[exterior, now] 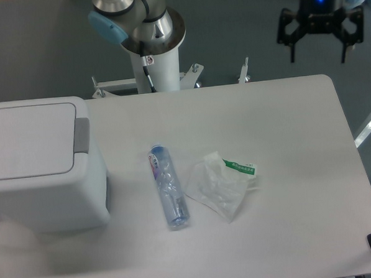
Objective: Open the trash can
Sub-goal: 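Move the gripper from its raised pose toward the white trash bin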
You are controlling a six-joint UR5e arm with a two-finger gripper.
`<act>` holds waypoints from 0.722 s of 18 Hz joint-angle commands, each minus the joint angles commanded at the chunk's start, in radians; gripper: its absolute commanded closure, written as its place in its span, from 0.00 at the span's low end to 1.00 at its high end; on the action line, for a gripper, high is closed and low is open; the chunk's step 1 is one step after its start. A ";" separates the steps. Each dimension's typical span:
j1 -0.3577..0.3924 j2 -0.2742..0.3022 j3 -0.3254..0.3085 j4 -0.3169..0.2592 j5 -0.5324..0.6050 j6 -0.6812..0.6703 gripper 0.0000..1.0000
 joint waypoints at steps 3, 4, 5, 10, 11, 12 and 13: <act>-0.021 0.003 -0.002 -0.002 -0.003 -0.008 0.00; -0.025 0.005 -0.005 -0.002 -0.003 -0.014 0.00; -0.034 0.011 -0.008 -0.002 -0.005 -0.032 0.00; -0.084 0.018 -0.011 0.002 -0.109 -0.191 0.00; -0.086 0.020 -0.009 0.005 -0.141 -0.234 0.00; -0.089 0.020 -0.005 0.003 -0.178 -0.268 0.00; -0.098 0.020 -0.002 0.002 -0.213 -0.297 0.00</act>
